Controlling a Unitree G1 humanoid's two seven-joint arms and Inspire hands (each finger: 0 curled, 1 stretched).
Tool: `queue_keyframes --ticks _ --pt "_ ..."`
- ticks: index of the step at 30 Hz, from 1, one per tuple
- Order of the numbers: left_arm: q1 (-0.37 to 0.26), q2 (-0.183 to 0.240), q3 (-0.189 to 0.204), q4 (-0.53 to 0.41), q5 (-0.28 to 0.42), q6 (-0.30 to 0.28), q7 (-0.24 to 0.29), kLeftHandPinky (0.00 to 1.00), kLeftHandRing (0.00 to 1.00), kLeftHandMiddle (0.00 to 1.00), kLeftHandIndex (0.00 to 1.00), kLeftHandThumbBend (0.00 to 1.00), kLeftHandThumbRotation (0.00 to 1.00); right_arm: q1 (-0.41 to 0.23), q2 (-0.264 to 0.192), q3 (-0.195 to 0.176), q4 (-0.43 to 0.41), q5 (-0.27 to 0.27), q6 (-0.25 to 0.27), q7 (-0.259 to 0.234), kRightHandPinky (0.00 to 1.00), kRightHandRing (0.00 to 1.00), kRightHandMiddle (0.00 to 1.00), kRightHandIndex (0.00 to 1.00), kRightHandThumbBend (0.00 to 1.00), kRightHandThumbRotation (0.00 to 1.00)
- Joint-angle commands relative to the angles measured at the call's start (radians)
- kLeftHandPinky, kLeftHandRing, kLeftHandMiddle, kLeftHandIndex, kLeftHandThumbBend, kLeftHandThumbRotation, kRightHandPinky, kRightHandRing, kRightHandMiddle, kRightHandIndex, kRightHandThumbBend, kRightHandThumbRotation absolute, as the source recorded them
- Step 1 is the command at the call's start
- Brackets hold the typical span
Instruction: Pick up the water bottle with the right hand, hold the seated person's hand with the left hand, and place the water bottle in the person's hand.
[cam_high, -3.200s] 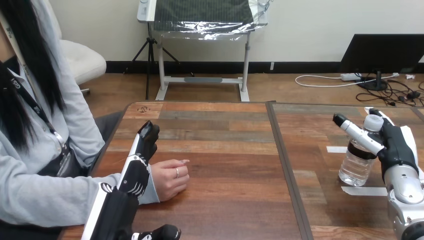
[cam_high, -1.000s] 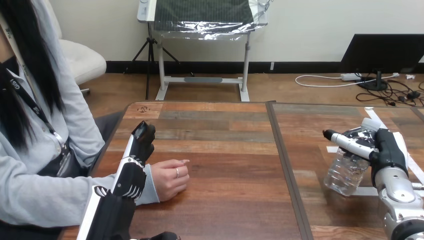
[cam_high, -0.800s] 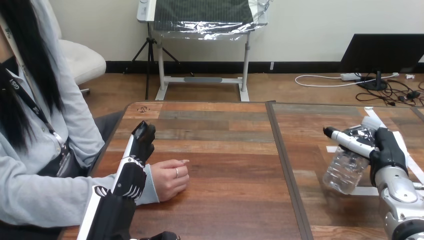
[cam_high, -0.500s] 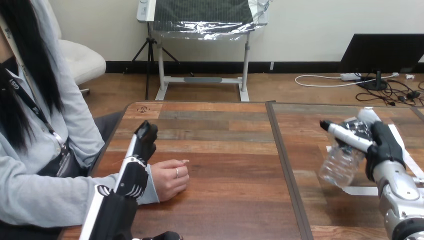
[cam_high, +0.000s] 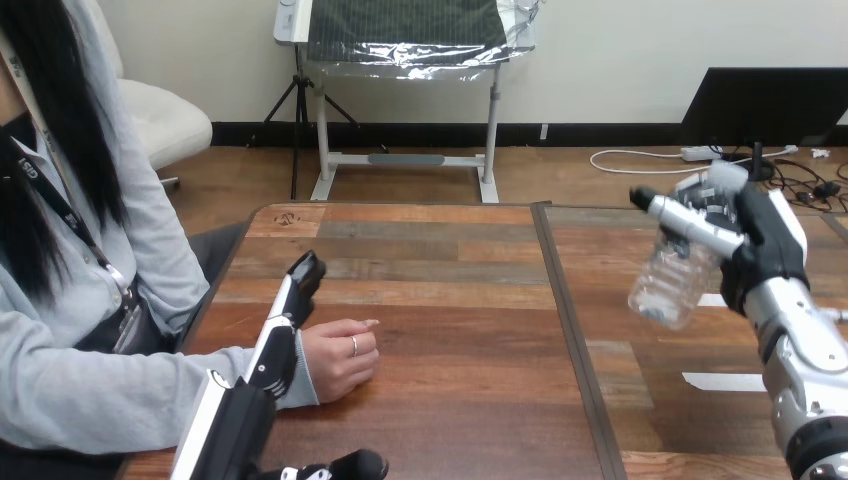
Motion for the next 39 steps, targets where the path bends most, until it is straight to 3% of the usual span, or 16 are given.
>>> queue_keyframes --ticks 1,4,10,12,16,20,25,27,31,39 --pt "-0.039 -0.018 0.055 -0.064 0.068 0.013 0.06 1.0 1.0 1.0 1.0 1.0 0.63 -0.065 0.001 -0.01 -0.105 0.026 -0.029 0.02 0.01 0.04 0.1 0.13 0.48 0.0" --pt "-0.033 -0.02 0.085 -0.078 0.145 0.025 0.102 1.0 1.0 1.0 1.0 1.0 0.62 -0.058 0.006 -0.008 -0.139 0.041 -0.021 0.043 0.01 0.04 0.09 0.13 0.47 0.0" --pt "-0.022 -0.015 0.144 -0.129 0.318 0.064 0.196 1.0 1.0 1.0 1.0 1.0 0.6 -0.049 0.018 0.012 -0.198 0.028 -0.008 0.031 0.01 0.04 0.09 0.12 0.48 0.0" --pt "-0.019 -0.014 0.167 -0.149 0.386 0.08 0.238 1.0 1.0 1.0 1.0 1.0 0.6 -0.048 0.023 0.009 -0.21 0.041 -0.005 0.053 0.01 0.04 0.09 0.12 0.47 0.0" --pt "-0.018 -0.011 0.179 -0.163 0.446 0.107 0.294 1.0 1.0 1.0 1.0 1.0 0.58 -0.05 0.028 0.016 -0.223 0.036 -0.001 0.062 0.0 0.03 0.08 0.11 0.46 0.0" --pt "-0.004 -0.014 0.205 -0.218 0.558 0.176 0.37 1.0 1.0 1.0 1.0 1.0 0.6 -0.057 0.035 0.024 -0.23 0.023 0.005 0.05 0.0 0.03 0.09 0.12 0.47 0.0" --pt "0.001 0.006 0.201 -0.247 0.592 0.23 0.405 1.0 1.0 1.0 1.0 1.0 0.58 -0.072 0.039 0.032 -0.203 0.01 -0.014 0.05 0.0 0.03 0.09 0.11 0.47 0.0" --pt "0.005 0.017 0.211 -0.274 0.653 0.267 0.438 1.0 1.0 1.0 1.0 1.0 0.57 -0.078 0.041 0.036 -0.2 0.009 -0.009 0.054 0.0 0.03 0.09 0.11 0.47 0.0" --pt "0.004 0.042 0.214 -0.297 0.704 0.303 0.481 1.0 1.0 1.0 1.0 1.0 0.56 -0.087 0.046 0.044 -0.198 -0.002 0.003 0.039 0.0 0.04 0.09 0.12 0.47 0.0" --pt "-0.003 0.106 0.225 -0.345 0.746 0.403 0.49 1.0 1.0 1.0 1.0 1.0 0.52 -0.11 0.058 0.047 -0.168 0.01 0.01 0.069 0.0 0.04 0.1 0.12 0.46 0.0"
